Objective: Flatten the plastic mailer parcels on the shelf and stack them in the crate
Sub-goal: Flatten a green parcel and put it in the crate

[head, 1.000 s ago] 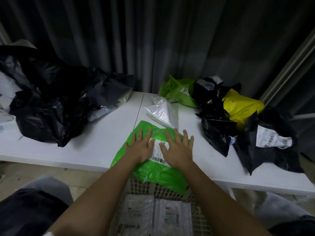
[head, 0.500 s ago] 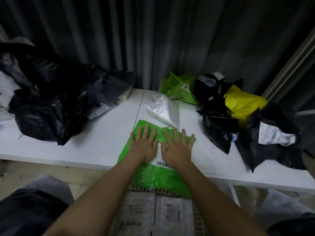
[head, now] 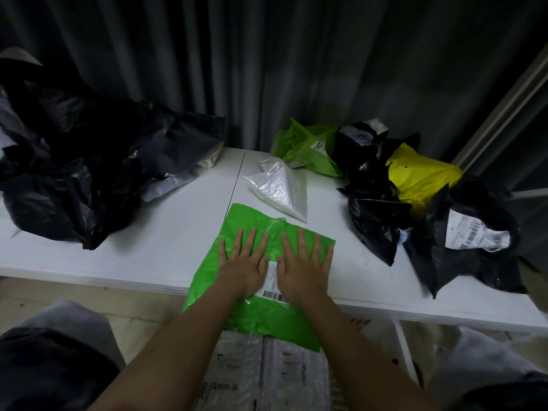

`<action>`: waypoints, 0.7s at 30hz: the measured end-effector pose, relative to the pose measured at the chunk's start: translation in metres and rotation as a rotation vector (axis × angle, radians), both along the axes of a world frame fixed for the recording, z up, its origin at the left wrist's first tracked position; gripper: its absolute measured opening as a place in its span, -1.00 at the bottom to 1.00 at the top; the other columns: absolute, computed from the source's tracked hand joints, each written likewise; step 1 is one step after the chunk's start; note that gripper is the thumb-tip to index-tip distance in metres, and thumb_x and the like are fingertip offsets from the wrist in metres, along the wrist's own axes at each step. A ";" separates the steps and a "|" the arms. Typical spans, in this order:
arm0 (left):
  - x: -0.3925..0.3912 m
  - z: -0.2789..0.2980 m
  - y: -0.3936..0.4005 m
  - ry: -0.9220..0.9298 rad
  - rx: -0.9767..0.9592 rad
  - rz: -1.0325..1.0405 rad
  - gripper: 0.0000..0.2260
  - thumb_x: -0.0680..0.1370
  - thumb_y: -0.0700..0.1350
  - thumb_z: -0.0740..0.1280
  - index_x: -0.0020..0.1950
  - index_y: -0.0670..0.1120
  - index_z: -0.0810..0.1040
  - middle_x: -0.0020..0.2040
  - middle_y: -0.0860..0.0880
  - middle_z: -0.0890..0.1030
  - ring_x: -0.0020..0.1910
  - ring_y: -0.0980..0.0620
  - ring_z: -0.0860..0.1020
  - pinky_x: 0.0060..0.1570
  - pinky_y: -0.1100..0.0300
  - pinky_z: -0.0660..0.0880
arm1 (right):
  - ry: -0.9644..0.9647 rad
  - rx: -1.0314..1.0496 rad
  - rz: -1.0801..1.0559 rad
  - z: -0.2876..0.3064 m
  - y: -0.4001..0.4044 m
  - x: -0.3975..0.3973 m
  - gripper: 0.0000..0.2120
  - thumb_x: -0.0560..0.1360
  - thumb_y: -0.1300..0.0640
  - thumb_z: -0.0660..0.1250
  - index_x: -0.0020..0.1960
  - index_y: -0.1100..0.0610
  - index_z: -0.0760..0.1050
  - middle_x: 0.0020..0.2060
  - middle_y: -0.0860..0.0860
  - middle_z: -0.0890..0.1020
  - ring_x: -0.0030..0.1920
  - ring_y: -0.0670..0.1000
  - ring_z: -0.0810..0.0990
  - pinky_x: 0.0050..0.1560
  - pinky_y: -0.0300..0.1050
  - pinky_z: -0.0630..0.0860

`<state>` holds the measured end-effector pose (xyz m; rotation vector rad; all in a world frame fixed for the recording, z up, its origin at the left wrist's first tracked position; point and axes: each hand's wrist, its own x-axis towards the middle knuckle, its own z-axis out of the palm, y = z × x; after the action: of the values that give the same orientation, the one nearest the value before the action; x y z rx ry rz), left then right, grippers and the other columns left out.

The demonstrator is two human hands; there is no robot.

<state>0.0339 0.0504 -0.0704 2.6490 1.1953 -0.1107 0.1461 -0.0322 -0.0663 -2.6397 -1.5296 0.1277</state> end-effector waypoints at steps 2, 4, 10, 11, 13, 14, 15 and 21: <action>0.001 -0.003 -0.001 -0.001 0.005 0.013 -0.51 0.65 0.15 -0.20 0.51 0.14 -0.34 0.53 -0.01 -0.34 0.49 -0.10 -0.37 0.35 -0.23 -0.40 | 0.002 0.010 0.004 -0.002 -0.001 0.000 -0.22 0.33 -0.22 -0.50 0.55 -0.15 -0.20 0.55 0.03 -0.21 0.52 0.19 -0.30 0.36 0.24 -0.48; 0.002 -0.006 -0.002 -0.001 -0.001 0.028 -0.51 0.64 0.16 -0.20 0.51 0.15 -0.34 0.53 0.01 -0.35 0.48 -0.11 -0.38 0.34 -0.25 -0.41 | 0.010 0.024 0.012 -0.004 -0.003 0.001 -0.22 0.34 -0.23 -0.49 0.55 -0.15 -0.17 0.56 0.03 -0.18 0.52 0.20 -0.29 0.36 0.22 -0.48; 0.005 -0.012 -0.003 0.014 -0.021 0.049 -0.52 0.63 0.17 -0.21 0.49 0.19 -0.37 0.48 0.04 -0.41 0.48 -0.13 -0.39 0.33 -0.32 -0.38 | 0.058 0.005 0.020 -0.012 -0.005 0.005 -0.22 0.33 -0.25 -0.50 0.55 -0.17 -0.20 0.55 0.01 -0.21 0.51 0.19 -0.33 0.41 0.25 -0.43; 0.005 -0.013 -0.004 0.015 -0.017 0.051 -0.52 0.63 0.18 -0.21 0.48 0.19 -0.38 0.48 0.04 -0.41 0.48 -0.13 -0.39 0.32 -0.32 -0.38 | 0.055 0.003 0.019 -0.013 -0.005 0.005 -0.22 0.33 -0.25 -0.50 0.55 -0.17 -0.21 0.55 0.01 -0.22 0.51 0.19 -0.33 0.41 0.25 -0.42; 0.005 -0.014 -0.004 0.018 -0.013 0.053 -0.51 0.63 0.18 -0.21 0.48 0.19 -0.38 0.50 0.03 -0.40 0.48 -0.14 -0.39 0.31 -0.32 -0.39 | 0.048 -0.002 0.020 -0.015 -0.004 0.006 -0.23 0.34 -0.25 -0.50 0.54 -0.16 -0.22 0.55 0.01 -0.22 0.51 0.20 -0.33 0.42 0.26 -0.41; 0.006 -0.015 -0.004 0.019 -0.013 0.052 -0.51 0.63 0.18 -0.21 0.48 0.19 -0.38 0.50 0.03 -0.40 0.48 -0.14 -0.39 0.31 -0.32 -0.40 | 0.046 -0.003 0.021 -0.016 -0.004 0.006 -0.23 0.34 -0.25 -0.50 0.54 -0.16 -0.22 0.55 0.02 -0.23 0.51 0.20 -0.33 0.42 0.26 -0.40; 0.006 -0.015 -0.004 0.017 -0.012 0.052 -0.51 0.63 0.18 -0.21 0.49 0.19 -0.38 0.50 0.03 -0.39 0.48 -0.15 -0.39 0.30 -0.32 -0.40 | 0.046 -0.001 0.023 -0.017 -0.004 0.006 -0.23 0.34 -0.25 -0.49 0.54 -0.16 -0.22 0.55 0.02 -0.22 0.51 0.20 -0.33 0.42 0.26 -0.40; 0.007 -0.018 -0.004 0.022 -0.022 0.062 -0.51 0.63 0.18 -0.21 0.49 0.19 -0.37 0.49 0.04 -0.41 0.47 -0.14 -0.40 0.29 -0.33 -0.42 | 0.054 0.018 0.030 -0.022 -0.003 0.007 -0.25 0.36 -0.25 -0.48 0.55 -0.16 -0.20 0.55 0.02 -0.20 0.51 0.20 -0.31 0.41 0.24 -0.40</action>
<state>0.0404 0.0461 -0.0888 2.5957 1.2739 -0.1416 0.1535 -0.0357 -0.0879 -2.5782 -1.5463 0.1849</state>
